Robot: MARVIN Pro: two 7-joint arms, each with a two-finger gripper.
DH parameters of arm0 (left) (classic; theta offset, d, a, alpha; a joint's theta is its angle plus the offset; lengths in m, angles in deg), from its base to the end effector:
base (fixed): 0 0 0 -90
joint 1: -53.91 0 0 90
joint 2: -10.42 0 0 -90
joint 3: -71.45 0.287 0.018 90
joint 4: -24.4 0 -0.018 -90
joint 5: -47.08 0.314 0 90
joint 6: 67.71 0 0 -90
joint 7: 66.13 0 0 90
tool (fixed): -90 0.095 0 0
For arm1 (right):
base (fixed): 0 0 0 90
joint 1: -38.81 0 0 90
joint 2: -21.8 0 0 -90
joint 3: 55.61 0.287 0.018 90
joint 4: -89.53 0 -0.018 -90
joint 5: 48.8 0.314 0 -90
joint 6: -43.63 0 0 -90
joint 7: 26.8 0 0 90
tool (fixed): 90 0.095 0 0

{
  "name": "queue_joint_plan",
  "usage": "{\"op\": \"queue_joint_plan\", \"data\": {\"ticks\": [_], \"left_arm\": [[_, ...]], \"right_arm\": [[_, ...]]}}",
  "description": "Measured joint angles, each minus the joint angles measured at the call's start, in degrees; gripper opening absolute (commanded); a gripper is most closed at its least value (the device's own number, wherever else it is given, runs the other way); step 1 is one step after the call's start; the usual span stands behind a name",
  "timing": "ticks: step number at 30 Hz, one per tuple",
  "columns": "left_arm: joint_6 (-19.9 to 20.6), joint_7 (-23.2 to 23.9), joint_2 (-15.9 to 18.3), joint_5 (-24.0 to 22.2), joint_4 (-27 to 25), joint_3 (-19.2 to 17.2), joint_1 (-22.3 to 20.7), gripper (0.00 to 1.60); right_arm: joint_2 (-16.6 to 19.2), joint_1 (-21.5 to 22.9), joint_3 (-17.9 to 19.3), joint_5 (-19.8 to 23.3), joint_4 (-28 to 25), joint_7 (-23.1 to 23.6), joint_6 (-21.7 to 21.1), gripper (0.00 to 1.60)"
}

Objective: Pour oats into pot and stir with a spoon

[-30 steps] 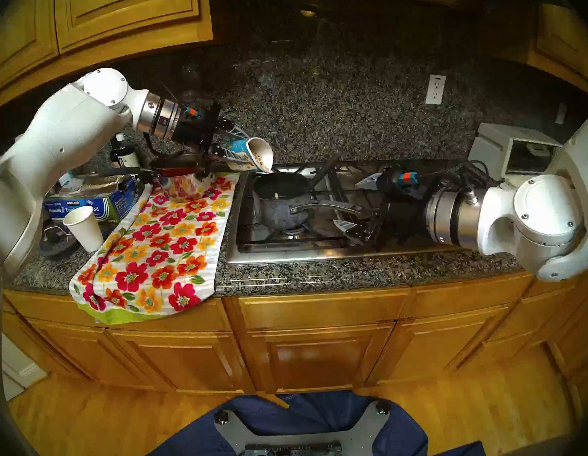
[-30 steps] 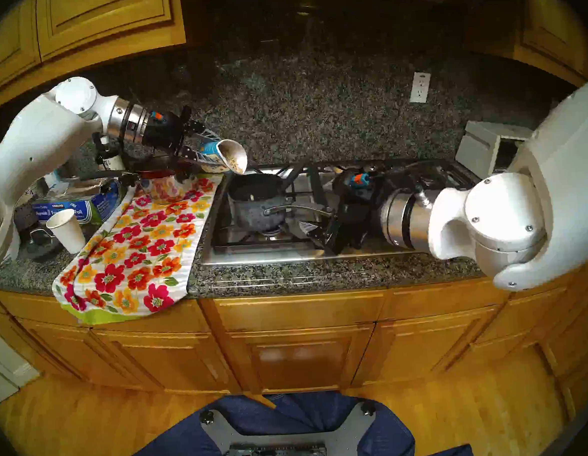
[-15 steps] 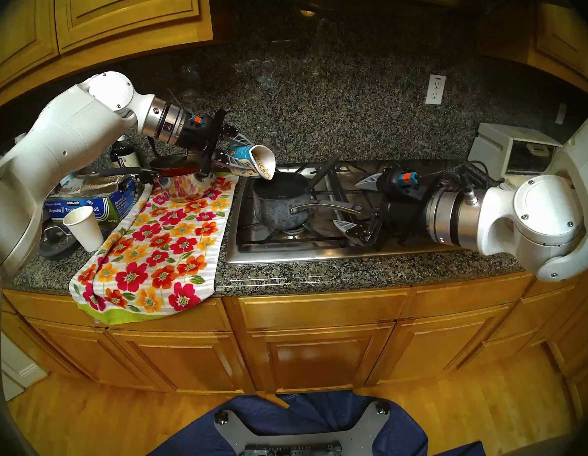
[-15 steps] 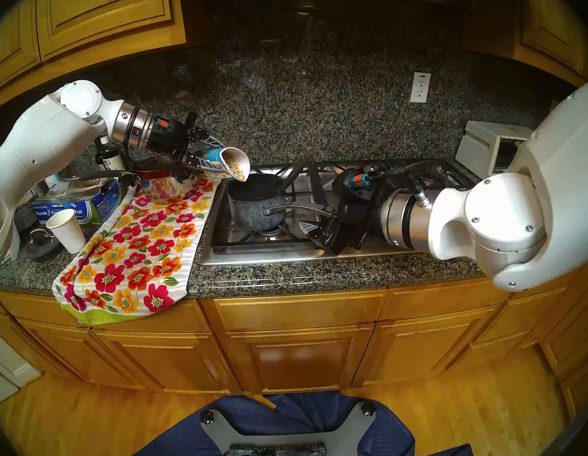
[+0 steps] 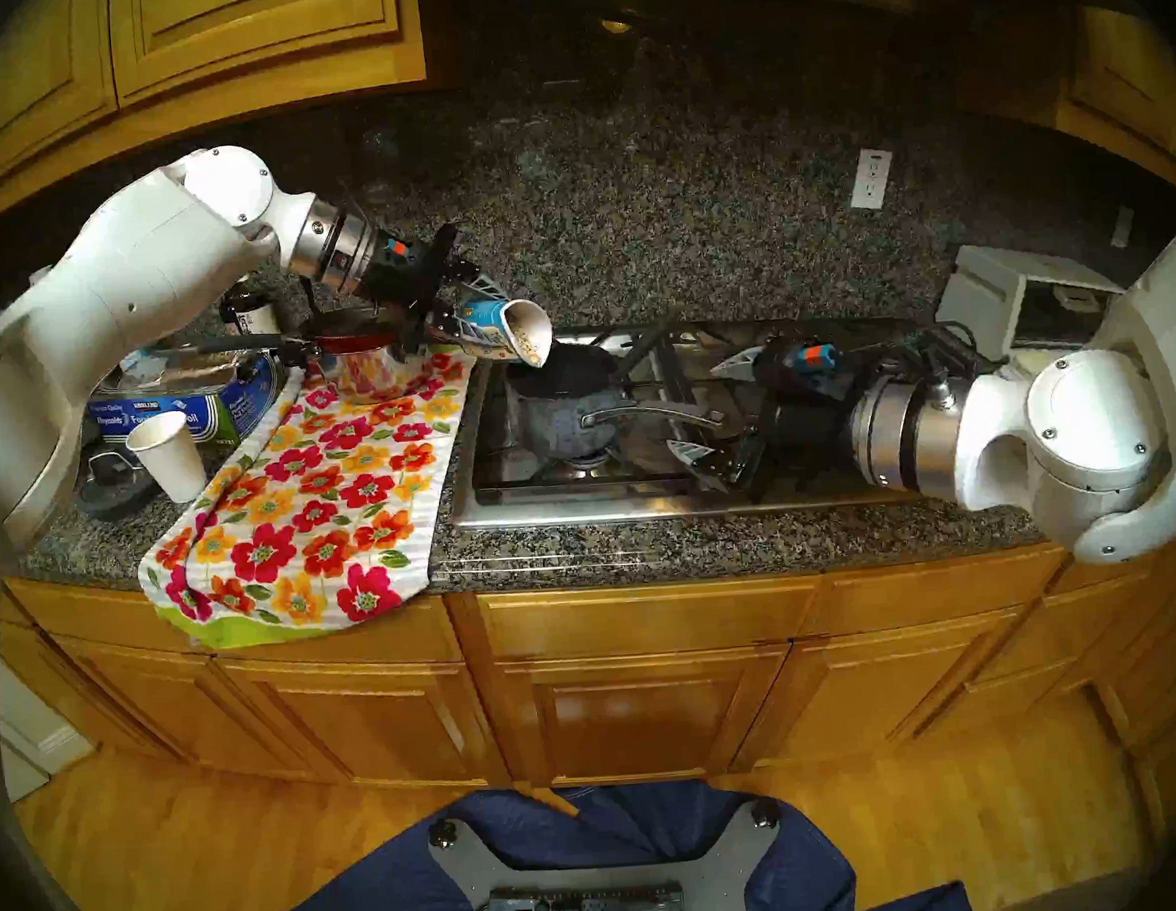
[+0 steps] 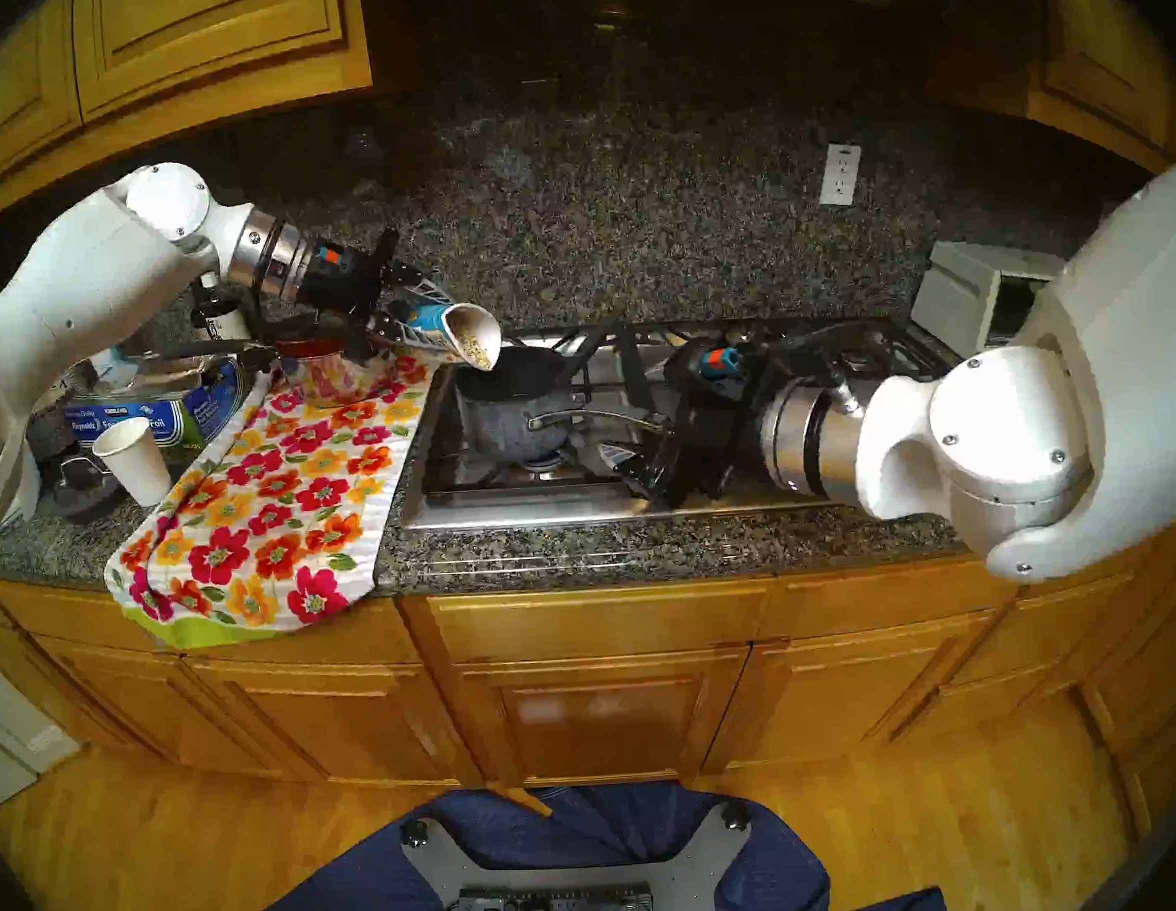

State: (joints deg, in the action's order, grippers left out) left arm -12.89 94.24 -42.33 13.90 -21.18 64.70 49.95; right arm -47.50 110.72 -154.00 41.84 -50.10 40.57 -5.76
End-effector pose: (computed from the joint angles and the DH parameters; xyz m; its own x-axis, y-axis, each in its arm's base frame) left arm 0.5732 0.0598 0.0097 -0.7308 -0.5512 0.4026 -0.6311 0.3208 -0.7063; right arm 0.3069 -0.0010 -0.0638 -0.0504 0.5819 0.8117 0.6464 -0.6005 0.4707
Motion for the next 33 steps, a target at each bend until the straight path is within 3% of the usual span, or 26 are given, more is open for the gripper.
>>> {"op": "queue_joint_plan", "data": {"ticks": [33], "left_arm": [[-4.4,-4.5,-1.2,1.3,-1.4,5.7,-4.2,0.42]], "right_arm": [[0.0,-0.2,0.0,0.0,0.0,0.0,0.0,1.60]]}}
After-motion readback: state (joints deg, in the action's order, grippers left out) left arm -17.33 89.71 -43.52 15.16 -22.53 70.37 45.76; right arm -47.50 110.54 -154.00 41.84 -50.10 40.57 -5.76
